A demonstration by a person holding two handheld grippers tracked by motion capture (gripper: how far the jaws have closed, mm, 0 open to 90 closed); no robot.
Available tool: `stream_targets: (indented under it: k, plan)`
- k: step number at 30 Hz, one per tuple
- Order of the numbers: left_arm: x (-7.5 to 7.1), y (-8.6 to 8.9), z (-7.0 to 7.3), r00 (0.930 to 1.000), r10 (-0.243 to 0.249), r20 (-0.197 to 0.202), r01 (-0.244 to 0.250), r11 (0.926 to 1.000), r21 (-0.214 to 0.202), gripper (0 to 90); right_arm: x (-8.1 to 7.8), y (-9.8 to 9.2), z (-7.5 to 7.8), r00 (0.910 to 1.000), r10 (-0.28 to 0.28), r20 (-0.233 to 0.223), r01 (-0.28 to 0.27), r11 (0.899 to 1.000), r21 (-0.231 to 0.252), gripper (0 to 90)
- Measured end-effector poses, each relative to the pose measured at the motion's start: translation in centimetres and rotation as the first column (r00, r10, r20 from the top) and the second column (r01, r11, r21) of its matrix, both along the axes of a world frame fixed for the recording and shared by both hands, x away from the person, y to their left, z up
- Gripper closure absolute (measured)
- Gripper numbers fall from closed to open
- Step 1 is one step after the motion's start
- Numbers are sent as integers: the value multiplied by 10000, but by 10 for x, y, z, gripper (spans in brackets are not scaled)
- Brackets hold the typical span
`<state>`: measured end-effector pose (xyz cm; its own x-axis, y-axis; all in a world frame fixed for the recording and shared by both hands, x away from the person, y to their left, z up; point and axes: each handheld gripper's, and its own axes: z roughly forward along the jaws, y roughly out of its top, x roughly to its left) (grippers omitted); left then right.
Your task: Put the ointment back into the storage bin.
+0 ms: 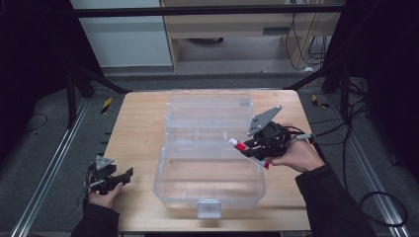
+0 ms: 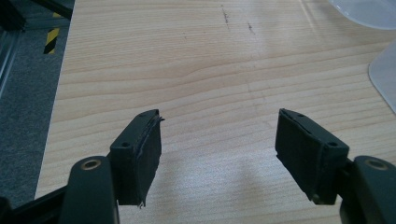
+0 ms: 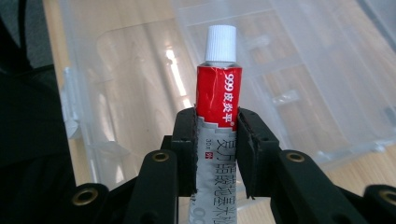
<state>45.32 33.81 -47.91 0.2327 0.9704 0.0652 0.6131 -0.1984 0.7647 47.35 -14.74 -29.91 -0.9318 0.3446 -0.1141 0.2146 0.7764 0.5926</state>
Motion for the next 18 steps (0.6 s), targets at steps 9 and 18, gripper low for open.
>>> stream_targets:
  k: [9, 18]
  plan:
    - [0, 0, 0, 10000, -1, -2, 1, 10000, -19, 310, 5, 19, -18, 9945, 910, -520, -952, 9917, -859, 700]
    - [0, 1, 0, 10000, -21, 10, 21, 10000, 5, 310, 0, 37, -38, 9822, 1589, -1006, -1723, 9747, -1426, 700]
